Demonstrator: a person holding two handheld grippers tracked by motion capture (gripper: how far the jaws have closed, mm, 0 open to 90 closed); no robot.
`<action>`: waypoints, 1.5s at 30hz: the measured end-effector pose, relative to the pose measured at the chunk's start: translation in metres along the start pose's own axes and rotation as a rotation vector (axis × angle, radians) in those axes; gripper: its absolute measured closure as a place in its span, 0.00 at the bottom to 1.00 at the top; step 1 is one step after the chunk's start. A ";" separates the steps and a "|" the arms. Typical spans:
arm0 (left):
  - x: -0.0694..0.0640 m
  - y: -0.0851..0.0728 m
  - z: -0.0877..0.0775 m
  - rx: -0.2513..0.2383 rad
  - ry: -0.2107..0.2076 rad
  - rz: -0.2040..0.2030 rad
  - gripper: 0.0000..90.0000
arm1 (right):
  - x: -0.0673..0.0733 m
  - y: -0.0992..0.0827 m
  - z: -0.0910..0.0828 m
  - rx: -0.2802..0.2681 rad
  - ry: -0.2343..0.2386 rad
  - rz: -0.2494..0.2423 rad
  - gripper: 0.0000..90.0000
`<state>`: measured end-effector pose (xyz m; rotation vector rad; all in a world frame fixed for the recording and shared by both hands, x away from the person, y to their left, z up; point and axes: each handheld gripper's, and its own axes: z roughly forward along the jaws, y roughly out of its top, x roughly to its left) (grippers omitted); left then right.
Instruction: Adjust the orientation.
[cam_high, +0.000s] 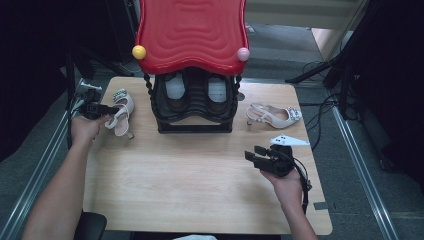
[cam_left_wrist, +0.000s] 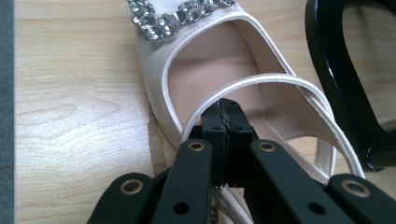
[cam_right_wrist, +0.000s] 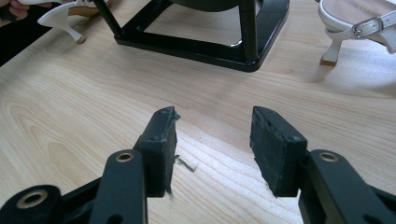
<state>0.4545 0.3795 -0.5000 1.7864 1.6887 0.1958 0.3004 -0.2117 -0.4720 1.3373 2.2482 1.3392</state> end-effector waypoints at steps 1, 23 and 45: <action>0.000 0.002 -0.001 0.012 0.008 0.014 1.00 | 0.000 0.000 0.000 0.000 -0.001 0.001 0.58; -0.022 0.007 -0.011 -0.042 -0.019 0.035 0.92 | 0.000 -0.001 0.000 0.002 -0.003 -0.002 0.58; -0.029 -0.024 -0.039 -0.147 0.053 0.007 0.63 | 0.008 0.011 0.016 0.010 0.038 -0.045 0.58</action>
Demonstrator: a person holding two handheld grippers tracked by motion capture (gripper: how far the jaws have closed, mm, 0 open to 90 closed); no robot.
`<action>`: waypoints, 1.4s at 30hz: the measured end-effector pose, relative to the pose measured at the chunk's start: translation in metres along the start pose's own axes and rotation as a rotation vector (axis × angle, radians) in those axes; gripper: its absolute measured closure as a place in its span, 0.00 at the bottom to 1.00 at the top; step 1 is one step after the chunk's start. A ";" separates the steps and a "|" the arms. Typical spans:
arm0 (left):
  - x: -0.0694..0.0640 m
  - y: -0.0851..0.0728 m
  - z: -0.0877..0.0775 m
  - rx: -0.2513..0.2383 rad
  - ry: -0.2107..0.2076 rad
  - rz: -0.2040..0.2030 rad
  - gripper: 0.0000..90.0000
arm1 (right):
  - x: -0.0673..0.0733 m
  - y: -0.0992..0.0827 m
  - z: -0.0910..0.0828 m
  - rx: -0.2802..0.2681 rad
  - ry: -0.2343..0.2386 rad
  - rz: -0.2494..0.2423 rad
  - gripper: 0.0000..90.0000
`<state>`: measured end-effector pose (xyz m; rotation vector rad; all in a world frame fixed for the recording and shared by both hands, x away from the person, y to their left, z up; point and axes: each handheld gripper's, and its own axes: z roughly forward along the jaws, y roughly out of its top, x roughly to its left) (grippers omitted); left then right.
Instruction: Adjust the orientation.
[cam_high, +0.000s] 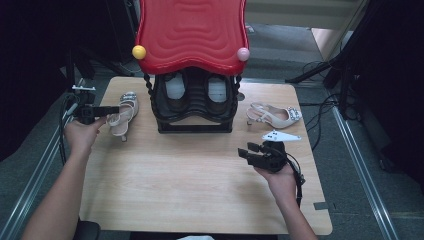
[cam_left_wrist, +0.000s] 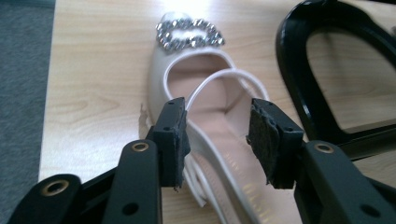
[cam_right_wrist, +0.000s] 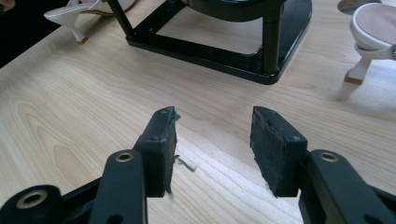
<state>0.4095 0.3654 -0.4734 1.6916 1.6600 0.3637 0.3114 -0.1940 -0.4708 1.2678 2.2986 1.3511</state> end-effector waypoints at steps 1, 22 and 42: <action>0.000 -0.002 0.001 -0.005 0.005 0.002 0.63 | 0.000 0.000 0.001 0.000 0.000 -0.003 0.58; 0.000 -0.018 0.023 -0.034 0.073 -0.042 0.64 | 0.002 0.001 0.004 0.004 -0.003 -0.021 0.57; 0.009 -0.020 0.016 -0.052 0.078 -0.076 0.48 | 0.003 0.001 0.004 0.009 -0.004 -0.018 0.57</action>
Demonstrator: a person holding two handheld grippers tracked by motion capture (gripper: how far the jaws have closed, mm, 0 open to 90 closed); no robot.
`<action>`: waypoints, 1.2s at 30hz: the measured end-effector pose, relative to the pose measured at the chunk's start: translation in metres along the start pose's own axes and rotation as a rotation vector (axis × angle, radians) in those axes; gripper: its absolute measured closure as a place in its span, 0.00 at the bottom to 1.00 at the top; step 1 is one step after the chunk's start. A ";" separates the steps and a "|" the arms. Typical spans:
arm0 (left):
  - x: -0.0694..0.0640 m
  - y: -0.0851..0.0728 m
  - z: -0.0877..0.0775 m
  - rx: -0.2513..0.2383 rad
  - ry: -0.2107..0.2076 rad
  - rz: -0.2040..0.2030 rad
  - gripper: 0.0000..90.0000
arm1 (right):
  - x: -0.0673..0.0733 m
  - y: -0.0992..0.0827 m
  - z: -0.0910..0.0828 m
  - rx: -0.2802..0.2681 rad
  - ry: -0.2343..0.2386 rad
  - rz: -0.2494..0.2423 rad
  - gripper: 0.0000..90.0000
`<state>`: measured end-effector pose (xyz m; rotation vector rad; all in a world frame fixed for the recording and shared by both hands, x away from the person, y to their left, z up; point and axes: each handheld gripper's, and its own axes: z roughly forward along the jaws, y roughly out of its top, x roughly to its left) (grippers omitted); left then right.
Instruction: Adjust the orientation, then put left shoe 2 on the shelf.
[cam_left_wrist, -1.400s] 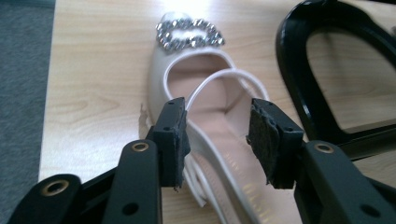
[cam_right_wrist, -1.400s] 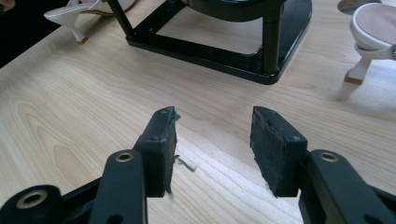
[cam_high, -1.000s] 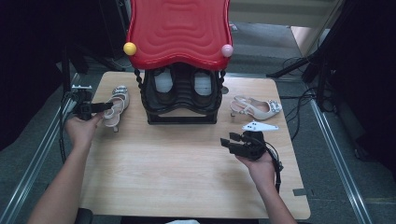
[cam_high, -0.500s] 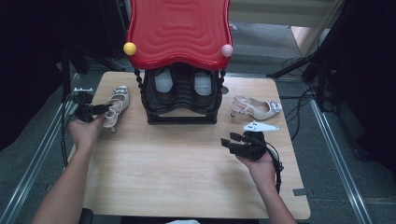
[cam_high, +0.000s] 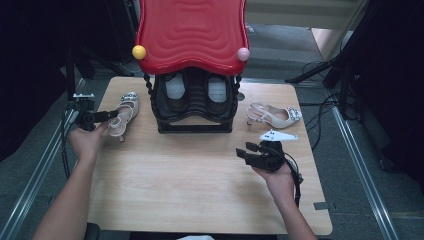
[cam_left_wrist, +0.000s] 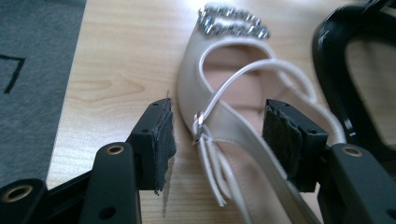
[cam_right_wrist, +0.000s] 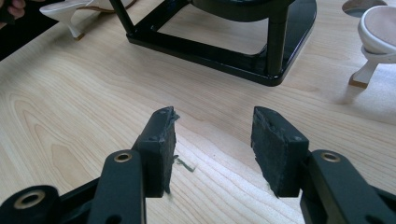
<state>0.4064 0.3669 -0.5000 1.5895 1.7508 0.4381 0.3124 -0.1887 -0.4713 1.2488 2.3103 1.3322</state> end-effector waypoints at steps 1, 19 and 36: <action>0.001 0.000 0.003 0.013 -0.005 0.003 0.48 | 0.000 0.000 0.000 0.001 -0.001 -0.002 0.57; 0.000 -0.003 0.014 0.010 0.019 -0.046 0.82 | -0.001 -0.001 -0.001 -0.003 -0.011 -0.001 0.57; 0.016 -0.005 0.007 0.022 -0.137 -0.214 0.91 | -0.005 0.000 0.000 -0.002 -0.004 0.018 0.57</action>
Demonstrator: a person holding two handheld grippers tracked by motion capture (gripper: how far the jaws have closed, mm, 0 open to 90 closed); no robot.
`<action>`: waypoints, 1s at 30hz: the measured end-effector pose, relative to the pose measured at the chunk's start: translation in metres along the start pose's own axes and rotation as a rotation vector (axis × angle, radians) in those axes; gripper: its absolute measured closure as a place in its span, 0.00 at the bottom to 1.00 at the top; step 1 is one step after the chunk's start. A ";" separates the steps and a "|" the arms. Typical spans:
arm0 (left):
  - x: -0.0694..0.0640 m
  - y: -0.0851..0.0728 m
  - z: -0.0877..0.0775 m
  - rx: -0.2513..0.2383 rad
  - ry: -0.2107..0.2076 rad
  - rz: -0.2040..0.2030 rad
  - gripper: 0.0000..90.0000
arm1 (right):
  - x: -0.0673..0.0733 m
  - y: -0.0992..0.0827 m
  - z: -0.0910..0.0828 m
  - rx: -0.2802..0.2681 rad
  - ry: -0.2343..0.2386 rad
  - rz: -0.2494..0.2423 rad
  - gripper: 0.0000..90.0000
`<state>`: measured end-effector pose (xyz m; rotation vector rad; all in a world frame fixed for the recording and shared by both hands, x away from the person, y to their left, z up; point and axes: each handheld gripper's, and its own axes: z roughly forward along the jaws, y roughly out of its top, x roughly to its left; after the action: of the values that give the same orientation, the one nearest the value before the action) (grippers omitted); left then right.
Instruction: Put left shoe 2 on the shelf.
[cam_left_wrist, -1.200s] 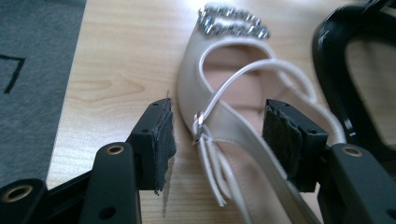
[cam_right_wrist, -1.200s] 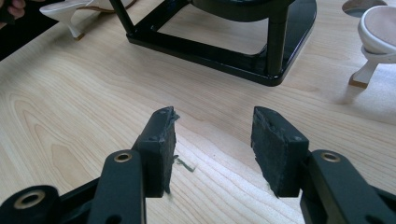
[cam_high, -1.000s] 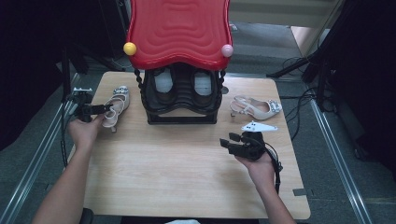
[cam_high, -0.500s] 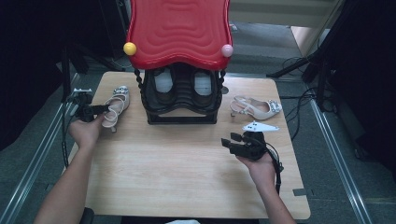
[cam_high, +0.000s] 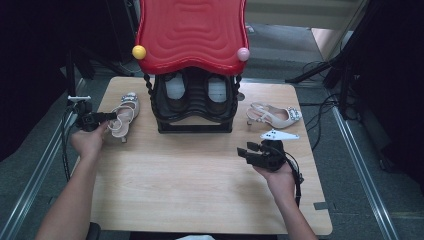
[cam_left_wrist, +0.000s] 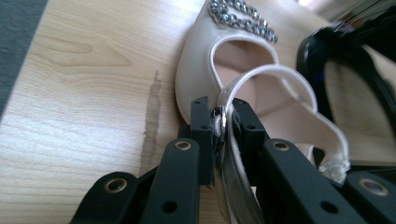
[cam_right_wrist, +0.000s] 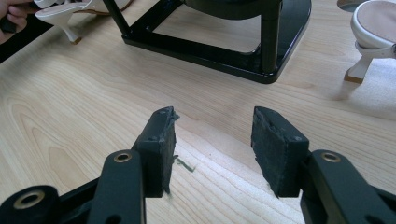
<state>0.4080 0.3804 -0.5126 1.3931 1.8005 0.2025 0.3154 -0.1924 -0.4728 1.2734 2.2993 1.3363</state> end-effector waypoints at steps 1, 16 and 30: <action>0.000 0.000 -0.001 -0.007 -0.004 -0.002 0.91 | 0.000 0.000 0.000 0.002 0.000 0.000 0.57; 0.003 0.002 -0.016 -0.020 -0.054 -0.080 0.92 | 0.001 -0.001 0.001 0.020 0.008 0.002 0.56; -0.039 0.052 -0.048 -0.072 -0.091 -0.052 0.92 | 0.003 0.000 0.002 0.023 0.020 0.001 0.55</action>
<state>0.4150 0.3828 -0.4324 1.2838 1.7355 0.1720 0.3146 -0.1891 -0.4737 1.2741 2.3346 1.3330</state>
